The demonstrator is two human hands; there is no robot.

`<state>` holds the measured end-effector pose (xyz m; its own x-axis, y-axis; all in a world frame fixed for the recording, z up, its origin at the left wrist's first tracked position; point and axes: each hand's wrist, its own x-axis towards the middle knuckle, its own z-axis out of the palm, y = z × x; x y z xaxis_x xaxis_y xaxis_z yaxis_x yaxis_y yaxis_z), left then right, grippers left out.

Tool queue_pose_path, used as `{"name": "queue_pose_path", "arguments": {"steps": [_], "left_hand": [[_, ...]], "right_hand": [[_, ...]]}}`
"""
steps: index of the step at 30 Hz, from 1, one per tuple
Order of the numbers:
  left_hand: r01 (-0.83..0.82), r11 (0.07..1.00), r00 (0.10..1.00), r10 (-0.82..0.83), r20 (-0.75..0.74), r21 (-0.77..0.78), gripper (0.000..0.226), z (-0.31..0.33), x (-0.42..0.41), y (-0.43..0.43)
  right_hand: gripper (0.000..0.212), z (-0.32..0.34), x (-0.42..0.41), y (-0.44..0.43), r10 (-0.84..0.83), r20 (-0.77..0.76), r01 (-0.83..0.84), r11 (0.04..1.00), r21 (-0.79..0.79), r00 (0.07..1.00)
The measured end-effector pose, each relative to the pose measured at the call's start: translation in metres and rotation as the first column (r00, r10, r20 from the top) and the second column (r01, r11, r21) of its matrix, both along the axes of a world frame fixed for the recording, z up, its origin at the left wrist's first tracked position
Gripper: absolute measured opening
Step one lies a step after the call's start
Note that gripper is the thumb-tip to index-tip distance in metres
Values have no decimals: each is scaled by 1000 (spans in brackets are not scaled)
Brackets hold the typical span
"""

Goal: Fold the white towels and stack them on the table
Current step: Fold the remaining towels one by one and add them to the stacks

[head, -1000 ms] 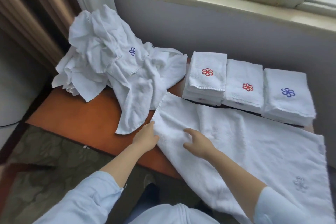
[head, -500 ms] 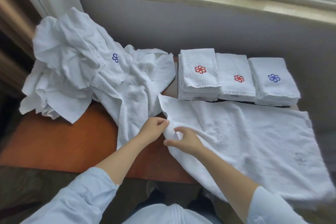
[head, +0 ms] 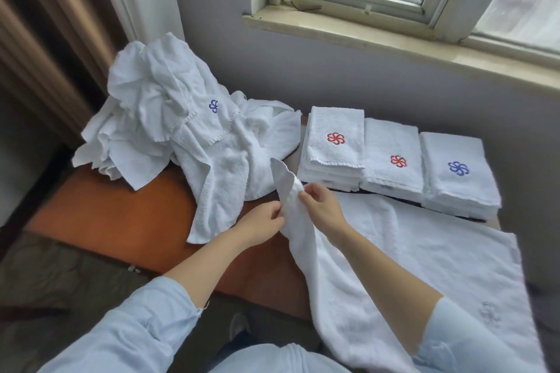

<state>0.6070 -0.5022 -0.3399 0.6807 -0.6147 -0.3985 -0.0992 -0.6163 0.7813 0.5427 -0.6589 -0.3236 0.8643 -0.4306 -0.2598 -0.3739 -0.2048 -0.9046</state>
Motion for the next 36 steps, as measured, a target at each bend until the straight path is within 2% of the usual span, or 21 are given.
{"name": "queue_pose_path", "arguments": {"steps": [3,7,9,12,16,19,22,25,27,31,36], "left_hand": [[-87,995,994,83,76,46,28,10,-8,-5],[-214,975,967,201,158,64,32,29,-7,-2],[-155,964,983,129,130,215,32,38,-4,6],[-15,854,995,-37,90,521,25,45,0,23],[12,675,994,-88,64,738,19,48,0,45],[11,562,985,-147,87,827,16,40,0,50],[1,616,968,-199,155,787,39,25,7,42],[80,722,955,-253,154,687,48,8,16,22],[162,754,938,-319,139,637,51,-2,22,5],[301,758,870,-467,160,578,51,-16,28,-31],[462,726,769,-614,179,509,48,-22,20,-80]], "right_hand": [[7,14,6,-14,-9,55,7,1000,24,998],[8,20,12,-17,38,77,-43,997,70,996],[8,15,15,-10,100,60,-105,990,99,993],[13,1,17,10,244,1,-242,962,127,970],[16,-23,18,25,406,-122,-391,912,125,906],[24,-36,18,20,414,-209,-404,910,91,886],[30,-49,14,7,374,-275,-382,924,24,886],[33,-59,5,-8,298,-329,-328,944,-41,896],[35,-63,-3,-17,238,-338,-286,953,-101,911],[37,-62,-28,-36,61,-334,-126,977,-175,940],[36,-56,-74,-60,-136,-371,57,974,-217,919]]}}
